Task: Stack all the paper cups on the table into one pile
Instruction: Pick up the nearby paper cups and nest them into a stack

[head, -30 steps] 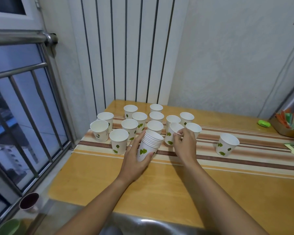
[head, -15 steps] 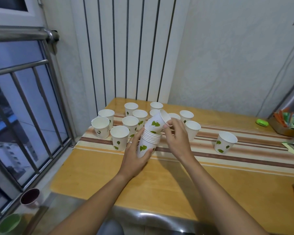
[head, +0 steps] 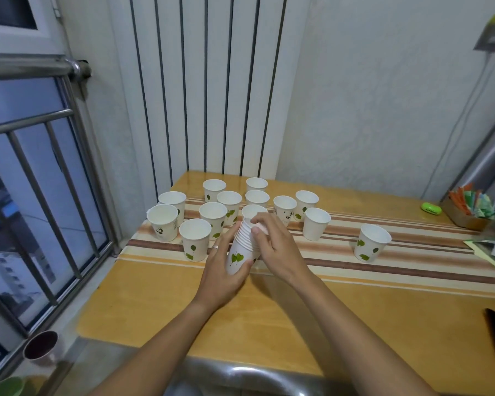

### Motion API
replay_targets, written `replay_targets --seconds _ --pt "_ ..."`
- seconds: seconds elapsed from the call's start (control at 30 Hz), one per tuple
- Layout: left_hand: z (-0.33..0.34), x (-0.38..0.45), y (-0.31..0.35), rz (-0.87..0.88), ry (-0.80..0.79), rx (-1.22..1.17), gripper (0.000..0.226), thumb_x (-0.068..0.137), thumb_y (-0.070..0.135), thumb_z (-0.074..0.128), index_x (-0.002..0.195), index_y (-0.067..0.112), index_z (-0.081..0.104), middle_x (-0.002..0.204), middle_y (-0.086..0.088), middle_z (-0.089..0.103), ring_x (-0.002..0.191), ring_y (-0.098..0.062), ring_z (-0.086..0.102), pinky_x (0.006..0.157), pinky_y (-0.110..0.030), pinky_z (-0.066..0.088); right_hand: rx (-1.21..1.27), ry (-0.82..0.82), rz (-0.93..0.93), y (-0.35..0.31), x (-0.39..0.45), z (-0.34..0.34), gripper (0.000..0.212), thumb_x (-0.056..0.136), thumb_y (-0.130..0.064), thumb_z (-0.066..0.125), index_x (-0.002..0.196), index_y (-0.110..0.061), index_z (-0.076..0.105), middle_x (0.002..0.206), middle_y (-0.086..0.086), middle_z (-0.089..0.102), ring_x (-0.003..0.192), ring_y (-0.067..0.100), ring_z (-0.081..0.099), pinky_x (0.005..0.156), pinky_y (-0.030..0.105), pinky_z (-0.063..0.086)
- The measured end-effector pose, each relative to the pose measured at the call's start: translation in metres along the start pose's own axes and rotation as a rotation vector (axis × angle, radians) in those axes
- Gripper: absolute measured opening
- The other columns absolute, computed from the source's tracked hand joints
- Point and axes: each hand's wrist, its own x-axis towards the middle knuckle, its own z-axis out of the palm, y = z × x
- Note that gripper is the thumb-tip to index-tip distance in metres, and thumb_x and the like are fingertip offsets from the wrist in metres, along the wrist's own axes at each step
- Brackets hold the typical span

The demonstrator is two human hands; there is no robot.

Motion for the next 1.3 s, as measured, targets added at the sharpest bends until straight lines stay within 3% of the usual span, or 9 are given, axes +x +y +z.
replay_targets --seconds 0.1,0.4,0.5,0.63,0.73,0.9,1.07,1.2,1.3 --pt "-0.001 0.000 0.001 -0.016 0.013 0.004 0.087 0.095 0.012 0.077 0.163 0.043 0.034 0.166 0.022 0.044 0.153 -0.008 0.046 0.121 -0.050 0.045 -0.035 -0.019 -0.011 0.003 -0.007 0.009 0.040 0.110 -0.034 0.040 0.143 -0.028 0.060 0.149 -0.003 0.054 0.143 0.013 0.045 0.116 0.030 0.037" --pt "-0.001 0.001 0.000 -0.029 0.017 -0.015 0.084 0.096 0.012 0.076 0.162 0.045 0.036 0.165 0.027 0.043 0.154 -0.005 0.043 0.124 -0.047 0.043 -0.067 -0.069 0.007 0.004 -0.010 0.011 0.044 0.111 -0.039 0.038 0.153 -0.037 0.051 0.164 -0.009 0.042 0.152 0.004 0.031 0.123 0.020 0.023" --pt "-0.002 0.002 -0.002 -0.058 0.058 -0.045 0.084 0.091 0.018 0.079 0.161 0.043 0.039 0.160 0.028 0.048 0.148 -0.008 0.050 0.117 -0.048 0.049 0.023 -0.002 0.020 0.010 0.002 0.005 0.044 0.111 -0.038 0.036 0.146 -0.029 0.060 0.156 -0.007 0.049 0.147 0.003 0.038 0.117 0.010 0.025" --pt "-0.002 0.002 -0.002 -0.087 0.072 -0.057 0.085 0.090 0.023 0.078 0.161 0.045 0.037 0.159 0.027 0.049 0.146 -0.007 0.050 0.115 -0.044 0.051 -0.043 0.226 0.162 0.031 0.018 0.005 0.034 0.109 -0.022 0.044 0.131 -0.015 0.070 0.133 0.002 0.059 0.128 0.016 0.056 0.109 0.029 0.043" --pt "-0.001 0.003 -0.005 -0.084 0.065 -0.037 0.088 0.093 0.016 0.078 0.163 0.045 0.034 0.164 0.027 0.044 0.151 -0.003 0.044 0.120 -0.038 0.046 -0.094 0.098 0.224 0.046 0.025 0.008 0.042 0.106 -0.005 0.048 0.141 -0.021 0.064 0.136 0.003 0.052 0.119 0.012 0.054 0.097 0.008 0.036" --pt "-0.001 0.004 -0.006 -0.064 0.040 -0.008 0.089 0.095 0.017 0.076 0.166 0.042 0.029 0.169 0.029 0.035 0.156 0.002 0.035 0.121 -0.018 0.033 -0.113 0.029 0.254 0.063 0.031 0.022 0.040 0.101 -0.002 0.056 0.135 -0.022 0.065 0.142 0.005 0.052 0.131 0.022 0.055 0.111 0.035 0.047" --pt "-0.001 0.006 -0.007 -0.046 0.039 -0.006 0.087 0.095 0.017 0.076 0.166 0.039 0.032 0.168 0.033 0.034 0.156 0.002 0.035 0.119 -0.011 0.031 -0.118 0.126 0.268 0.061 0.035 0.024 0.007 0.100 -0.009 0.062 0.105 -0.014 0.065 0.122 0.005 0.059 0.114 0.022 0.057 0.086 0.021 0.034" --pt "-0.001 0.005 -0.007 -0.056 0.037 0.002 0.088 0.096 0.013 0.077 0.166 0.041 0.031 0.168 0.034 0.033 0.157 0.002 0.033 0.122 -0.018 0.031 -0.079 0.255 0.239 0.052 0.034 0.017 0.008 0.103 -0.014 0.059 0.096 -0.018 0.057 0.110 0.006 0.059 0.102 0.018 0.054 0.077 0.021 0.033" --pt "-0.001 0.004 -0.006 -0.056 0.029 0.002 0.089 0.097 0.011 0.076 0.166 0.043 0.030 0.169 0.034 0.032 0.157 0.001 0.033 0.126 -0.031 0.033 -0.036 0.351 0.215 0.042 0.033 0.004 0.006 0.105 -0.015 0.056 0.099 -0.016 0.056 0.134 0.009 0.054 0.119 0.006 0.046 0.090 0.021 0.044"
